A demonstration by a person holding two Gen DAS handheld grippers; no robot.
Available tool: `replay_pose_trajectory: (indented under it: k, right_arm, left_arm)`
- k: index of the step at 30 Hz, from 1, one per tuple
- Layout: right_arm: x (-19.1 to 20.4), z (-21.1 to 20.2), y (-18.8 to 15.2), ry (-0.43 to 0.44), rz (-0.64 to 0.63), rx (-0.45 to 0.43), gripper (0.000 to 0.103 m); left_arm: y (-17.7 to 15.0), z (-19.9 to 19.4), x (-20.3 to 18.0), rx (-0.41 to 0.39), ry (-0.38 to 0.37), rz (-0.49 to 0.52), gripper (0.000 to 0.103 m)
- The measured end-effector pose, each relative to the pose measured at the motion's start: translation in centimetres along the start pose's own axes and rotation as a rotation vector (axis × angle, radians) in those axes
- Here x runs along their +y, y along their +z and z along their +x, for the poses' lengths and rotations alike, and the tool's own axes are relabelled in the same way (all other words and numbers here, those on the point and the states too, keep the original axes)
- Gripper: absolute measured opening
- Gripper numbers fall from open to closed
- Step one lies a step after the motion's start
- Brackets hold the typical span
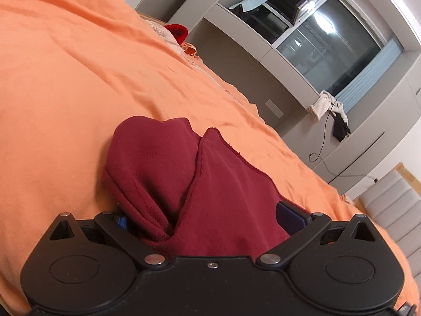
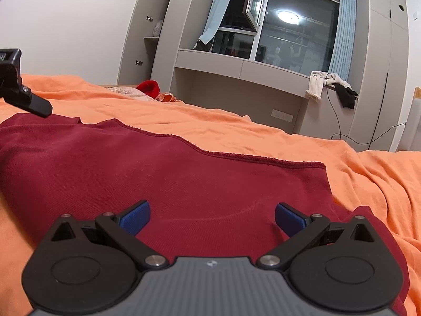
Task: Fold small clothes
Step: 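Move the left gripper down to the end of the folded shirt strip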
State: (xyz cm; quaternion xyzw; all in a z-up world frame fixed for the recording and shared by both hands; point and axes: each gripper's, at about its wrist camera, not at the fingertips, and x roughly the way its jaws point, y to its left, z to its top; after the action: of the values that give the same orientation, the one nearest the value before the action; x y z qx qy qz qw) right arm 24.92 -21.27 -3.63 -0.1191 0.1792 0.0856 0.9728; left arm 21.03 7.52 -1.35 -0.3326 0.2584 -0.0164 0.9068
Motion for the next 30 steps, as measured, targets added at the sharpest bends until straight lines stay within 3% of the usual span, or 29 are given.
replay_pose_trajectory:
  k: [5, 12, 19, 30]
  right_arm:
    - [0.1, -0.1, -0.2, -0.006, 0.002, -0.008, 0.103]
    - [0.2, -0.2, -0.3, -0.010, 0.003, -0.012, 0.103]
    - [0.1, -0.2, -0.3, 0.000, 0.016, -0.006, 0.103]
    - [0.0, -0.3, -0.4, -0.001, 0.020, -0.008, 0.103]
  left_arm:
    - [-0.4, 0.0, -0.6, -0.017, 0.033, 0.051, 0.096]
    - [-0.7, -0.2, -0.3, -0.069, 0.104, 0.088, 0.073]
    - [-1.0, -0.2, -0.4, -0.093, 0.135, 0.126, 0.070]
    - [-1.0, -0.5, -0.1, -0.130, 0.182, 0.139, 0.046]
